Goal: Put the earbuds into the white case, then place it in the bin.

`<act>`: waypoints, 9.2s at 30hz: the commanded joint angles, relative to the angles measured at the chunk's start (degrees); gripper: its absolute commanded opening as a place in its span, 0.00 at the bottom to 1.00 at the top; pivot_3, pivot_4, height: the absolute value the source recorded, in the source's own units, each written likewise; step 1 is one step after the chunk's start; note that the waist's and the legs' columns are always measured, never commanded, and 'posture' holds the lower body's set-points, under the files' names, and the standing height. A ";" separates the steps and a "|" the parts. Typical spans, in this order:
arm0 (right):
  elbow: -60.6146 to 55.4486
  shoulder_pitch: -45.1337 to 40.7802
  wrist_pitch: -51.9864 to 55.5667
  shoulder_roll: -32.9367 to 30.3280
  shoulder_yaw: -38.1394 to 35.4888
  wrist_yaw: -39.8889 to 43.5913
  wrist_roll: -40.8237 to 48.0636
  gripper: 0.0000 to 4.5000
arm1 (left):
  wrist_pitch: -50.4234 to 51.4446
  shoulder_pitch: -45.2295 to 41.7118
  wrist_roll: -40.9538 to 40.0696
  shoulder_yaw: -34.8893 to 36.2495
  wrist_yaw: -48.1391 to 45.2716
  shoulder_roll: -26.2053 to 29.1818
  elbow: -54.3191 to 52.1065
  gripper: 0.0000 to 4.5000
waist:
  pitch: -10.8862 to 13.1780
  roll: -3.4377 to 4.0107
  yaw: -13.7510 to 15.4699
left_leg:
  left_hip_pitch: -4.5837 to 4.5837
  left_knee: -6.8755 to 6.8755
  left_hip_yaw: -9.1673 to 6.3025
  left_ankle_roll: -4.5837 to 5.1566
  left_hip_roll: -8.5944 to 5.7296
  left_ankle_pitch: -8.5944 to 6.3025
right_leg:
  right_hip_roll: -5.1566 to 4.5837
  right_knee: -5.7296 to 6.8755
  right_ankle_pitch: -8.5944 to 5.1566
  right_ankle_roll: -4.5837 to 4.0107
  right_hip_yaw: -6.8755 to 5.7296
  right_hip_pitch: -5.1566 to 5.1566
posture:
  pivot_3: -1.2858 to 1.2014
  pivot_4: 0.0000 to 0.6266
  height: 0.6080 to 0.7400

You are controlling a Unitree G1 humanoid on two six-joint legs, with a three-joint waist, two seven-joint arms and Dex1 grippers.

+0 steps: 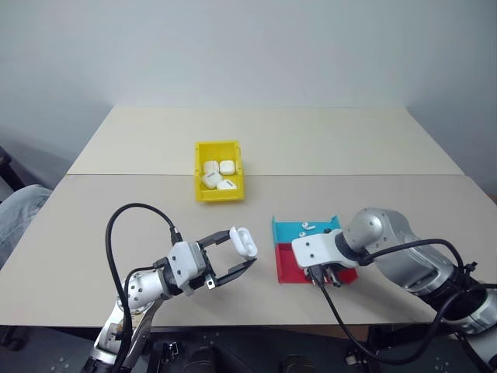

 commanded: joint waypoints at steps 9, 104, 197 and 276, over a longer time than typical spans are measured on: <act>-0.70 0.86 -1.72 -0.76 -1.54 0.11 -0.74 0.14 | -0.83 -0.65 0.47 -0.07 0.13 0.01 -1.56 0.61 | 0.00 0.00 0.00 | 0.00 0.00 0.00 0.00 0.00 0.00 | 0.00 0.00 0.00 0.00 0.00 0.01 | 0.52 0.24 1.00; 26.58 -12.52 -20.19 1.75 -16.18 -2.63 14.94 0.56 | -0.97 -5.45 3.86 -1.69 -6.83 3.78 -0.71 0.61 | 0.01 -0.03 0.00 | -0.09 -0.47 0.20 0.05 0.01 -0.03 | 0.00 -0.26 -0.03 -0.02 0.15 -0.32 | 0.52 0.24 1.00; -21.14 10.27 25.43 24.94 -62.49 -25.74 60.63 0.24 | 7.86 -15.61 -5.92 -3.34 -2.26 -4.84 -2.92 0.61 | -0.03 -0.02 1.03 | -0.48 -0.16 0.17 0.00 0.05 0.01 | 0.05 0.09 -0.01 0.00 0.10 -0.60 | 0.52 0.24 1.00; -12.89 2.50 -0.13 1.71 -28.85 -23.08 45.74 0.00 | 13.21 -28.78 10.41 -11.10 -2.73 -6.73 6.14 0.61 | -0.03 -0.03 1.32 | -0.61 0.02 -0.06 0.04 0.00 0.00 | 0.08 0.03 0.01 0.04 0.01 -0.58 | 0.52 0.24 1.00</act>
